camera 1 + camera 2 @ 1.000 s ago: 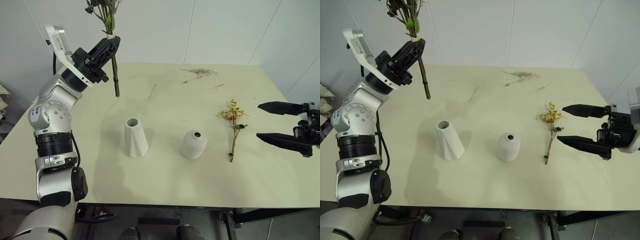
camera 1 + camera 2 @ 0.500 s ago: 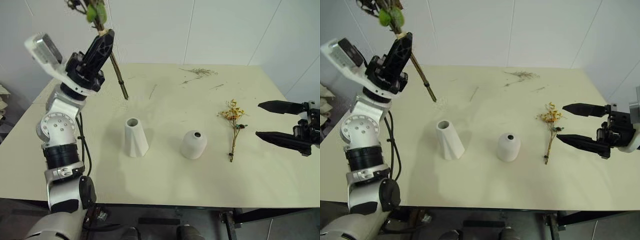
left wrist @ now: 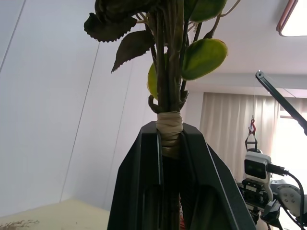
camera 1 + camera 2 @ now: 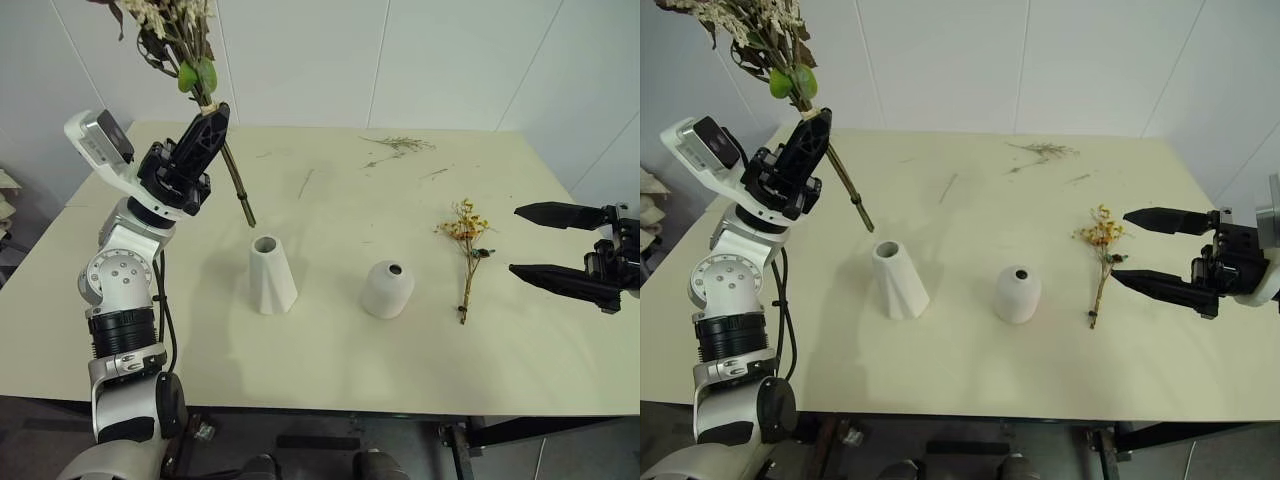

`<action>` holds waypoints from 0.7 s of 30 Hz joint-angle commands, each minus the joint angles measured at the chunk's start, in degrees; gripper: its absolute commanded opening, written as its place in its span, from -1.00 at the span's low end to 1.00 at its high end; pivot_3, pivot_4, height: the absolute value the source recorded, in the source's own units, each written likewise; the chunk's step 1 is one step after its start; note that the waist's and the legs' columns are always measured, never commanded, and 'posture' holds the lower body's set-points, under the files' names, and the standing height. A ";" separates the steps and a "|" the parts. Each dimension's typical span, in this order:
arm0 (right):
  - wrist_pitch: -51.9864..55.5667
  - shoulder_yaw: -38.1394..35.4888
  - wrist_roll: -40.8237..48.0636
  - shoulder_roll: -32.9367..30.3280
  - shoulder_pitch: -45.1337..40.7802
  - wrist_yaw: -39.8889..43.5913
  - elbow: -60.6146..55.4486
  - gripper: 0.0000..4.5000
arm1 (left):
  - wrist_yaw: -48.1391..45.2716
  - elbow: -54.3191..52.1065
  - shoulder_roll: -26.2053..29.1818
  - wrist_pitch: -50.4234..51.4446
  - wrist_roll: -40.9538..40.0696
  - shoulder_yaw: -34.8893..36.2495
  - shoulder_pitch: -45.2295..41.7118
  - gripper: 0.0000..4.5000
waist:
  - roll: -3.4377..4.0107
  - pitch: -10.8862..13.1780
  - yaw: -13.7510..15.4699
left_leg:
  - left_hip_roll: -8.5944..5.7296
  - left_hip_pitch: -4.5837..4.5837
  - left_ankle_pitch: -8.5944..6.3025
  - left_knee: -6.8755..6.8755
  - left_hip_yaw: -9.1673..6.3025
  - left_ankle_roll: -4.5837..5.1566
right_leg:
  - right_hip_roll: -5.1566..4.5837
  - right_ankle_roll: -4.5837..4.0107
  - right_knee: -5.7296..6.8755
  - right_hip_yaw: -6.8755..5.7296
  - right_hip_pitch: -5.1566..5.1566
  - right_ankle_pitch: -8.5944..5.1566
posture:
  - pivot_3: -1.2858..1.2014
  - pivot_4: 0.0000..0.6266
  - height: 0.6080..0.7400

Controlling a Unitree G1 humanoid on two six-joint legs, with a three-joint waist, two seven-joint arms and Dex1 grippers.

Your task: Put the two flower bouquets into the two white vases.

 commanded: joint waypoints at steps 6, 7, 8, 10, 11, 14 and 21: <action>-0.02 -2.32 1.24 -0.48 0.24 -0.53 -1.25 1.00 | -1.25 -2.59 -0.63 -0.47 -0.64 -1.63 1.63 -0.94 | 0.00 0.00 -0.03 | 0.00 0.00 0.00 -0.01 0.00 0.00 | 0.01 0.00 0.00 0.00 0.00 0.00 | 0.03 -0.52 1.00; -0.04 -2.34 1.17 -0.50 0.31 -0.55 -1.24 1.00 | -1.48 -2.51 -0.71 -0.68 -0.42 -1.87 1.89 -0.94 | 0.00 0.00 -0.01 | 0.00 0.00 0.00 -0.01 0.00 0.00 | 0.00 0.00 0.00 0.01 0.00 0.00 | 0.03 -0.52 1.00; -0.07 -2.38 1.11 -0.50 0.41 -0.55 -1.26 1.00 | -1.76 -2.43 -0.67 -0.80 -0.25 -2.10 2.12 -0.94 | 0.00 0.00 0.00 | 0.00 0.00 0.00 -0.01 0.00 0.00 | 0.00 0.00 -0.01 0.00 0.00 0.00 | 0.03 -0.52 1.00; -0.08 -2.50 1.10 -0.47 0.59 -0.61 -1.35 1.00 | -1.57 -2.10 -0.88 -1.40 -0.23 -2.00 2.17 -0.94 | 0.00 0.00 -0.02 | 0.00 0.00 0.00 -0.02 0.00 0.00 | 0.00 0.00 -0.03 0.00 0.00 0.00 | 0.03 -0.52 1.00; -0.13 -2.43 1.03 -0.44 0.58 -0.69 -1.31 1.00 | -1.62 -1.39 -0.89 -1.76 0.05 -2.01 2.03 -0.94 | 0.00 0.00 -0.02 | 0.00 0.00 0.00 -0.02 0.00 0.00 | 0.00 0.00 -0.03 0.00 0.00 0.00 | 0.03 -0.52 1.00; -0.24 -2.39 0.93 -0.37 0.70 -0.89 -1.29 1.00 | -1.83 0.01 -0.88 -2.39 1.01 -2.47 2.03 -0.94 | 0.00 0.00 -0.03 | 0.00 0.00 0.00 -0.03 0.00 0.00 | 0.01 0.00 -0.03 0.00 0.00 0.00 | 0.03 -0.52 1.00; -0.42 -2.56 0.96 -0.32 1.30 -1.36 -1.47 1.00 | -3.32 2.51 -1.01 -4.22 4.00 -3.80 2.13 -0.94 | 0.00 0.00 -0.04 | 0.00 0.00 0.00 -0.03 0.00 0.00 | 0.00 0.00 -0.04 0.01 0.00 0.00 | 0.03 -0.52 1.00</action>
